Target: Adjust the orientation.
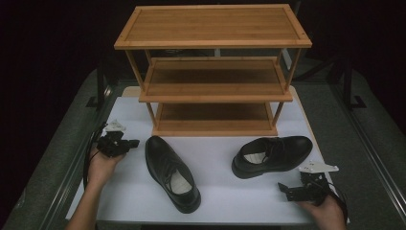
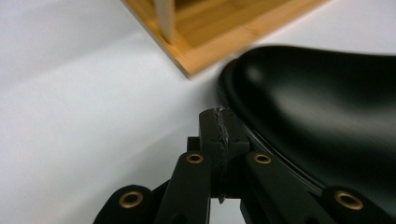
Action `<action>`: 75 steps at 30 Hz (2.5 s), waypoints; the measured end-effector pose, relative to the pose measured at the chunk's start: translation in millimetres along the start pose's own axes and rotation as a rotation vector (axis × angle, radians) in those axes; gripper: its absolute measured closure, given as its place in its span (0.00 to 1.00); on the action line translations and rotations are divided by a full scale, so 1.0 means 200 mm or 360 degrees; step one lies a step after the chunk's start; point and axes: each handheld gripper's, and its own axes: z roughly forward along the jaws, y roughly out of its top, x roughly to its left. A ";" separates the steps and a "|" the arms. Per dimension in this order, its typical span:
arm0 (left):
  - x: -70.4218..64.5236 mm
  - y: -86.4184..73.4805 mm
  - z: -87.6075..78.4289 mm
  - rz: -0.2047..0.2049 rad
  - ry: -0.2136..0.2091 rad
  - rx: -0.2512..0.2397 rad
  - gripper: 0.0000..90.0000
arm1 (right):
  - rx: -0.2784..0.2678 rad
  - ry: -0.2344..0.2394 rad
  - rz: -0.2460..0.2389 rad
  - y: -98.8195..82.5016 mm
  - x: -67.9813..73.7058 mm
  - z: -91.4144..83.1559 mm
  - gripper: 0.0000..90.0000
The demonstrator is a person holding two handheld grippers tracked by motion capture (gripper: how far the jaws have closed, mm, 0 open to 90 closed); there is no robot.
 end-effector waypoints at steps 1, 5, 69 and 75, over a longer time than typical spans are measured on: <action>-0.02 -0.02 -0.01 -0.0002 -0.0003 -0.0001 1.00 | 0.0000 0.0001 0.0001 0.00 0.00 0.00 0.02; -0.12 -0.10 -0.05 0.0032 -0.0041 0.0021 1.00 | 0.0000 0.0006 0.0013 0.00 0.00 0.00 0.02; -0.53 0.04 0.23 0.0343 -0.0276 0.0112 1.00 | 0.0007 -0.0008 -0.0005 0.00 0.00 0.00 0.02; -0.54 0.04 0.24 0.0349 -0.0281 0.0105 1.00 | 0.0007 -0.0008 -0.0005 0.00 0.00 0.00 0.02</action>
